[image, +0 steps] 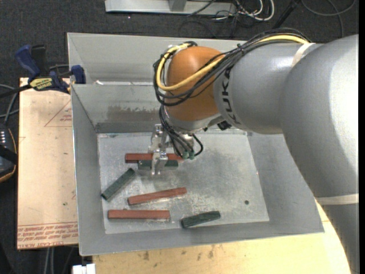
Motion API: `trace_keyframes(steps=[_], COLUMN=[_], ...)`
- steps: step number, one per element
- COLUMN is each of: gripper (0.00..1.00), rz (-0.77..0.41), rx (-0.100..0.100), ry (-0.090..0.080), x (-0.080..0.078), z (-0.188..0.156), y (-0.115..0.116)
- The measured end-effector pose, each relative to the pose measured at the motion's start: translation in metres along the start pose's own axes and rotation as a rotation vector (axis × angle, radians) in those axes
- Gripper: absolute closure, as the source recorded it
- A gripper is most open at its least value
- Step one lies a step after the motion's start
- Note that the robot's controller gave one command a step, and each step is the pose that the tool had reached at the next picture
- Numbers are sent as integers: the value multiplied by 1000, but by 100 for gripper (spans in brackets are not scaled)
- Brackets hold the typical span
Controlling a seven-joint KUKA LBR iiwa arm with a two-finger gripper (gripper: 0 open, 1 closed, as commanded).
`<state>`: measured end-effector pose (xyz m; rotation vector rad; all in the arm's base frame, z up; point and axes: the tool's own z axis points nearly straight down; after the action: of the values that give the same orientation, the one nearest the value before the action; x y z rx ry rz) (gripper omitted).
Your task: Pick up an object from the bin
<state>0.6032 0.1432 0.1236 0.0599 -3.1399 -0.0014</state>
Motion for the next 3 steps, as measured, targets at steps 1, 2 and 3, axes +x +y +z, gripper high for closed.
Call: trace_keyframes(steps=[1, 2, 3], gripper=[100, 100, 100], rz=[0, 1, 1], rx=[-1, -1, 1], ry=[-7, -6, 3], x=[-2, -2, 0], z=[-9, -11, -22], y=[0, 0, 0])
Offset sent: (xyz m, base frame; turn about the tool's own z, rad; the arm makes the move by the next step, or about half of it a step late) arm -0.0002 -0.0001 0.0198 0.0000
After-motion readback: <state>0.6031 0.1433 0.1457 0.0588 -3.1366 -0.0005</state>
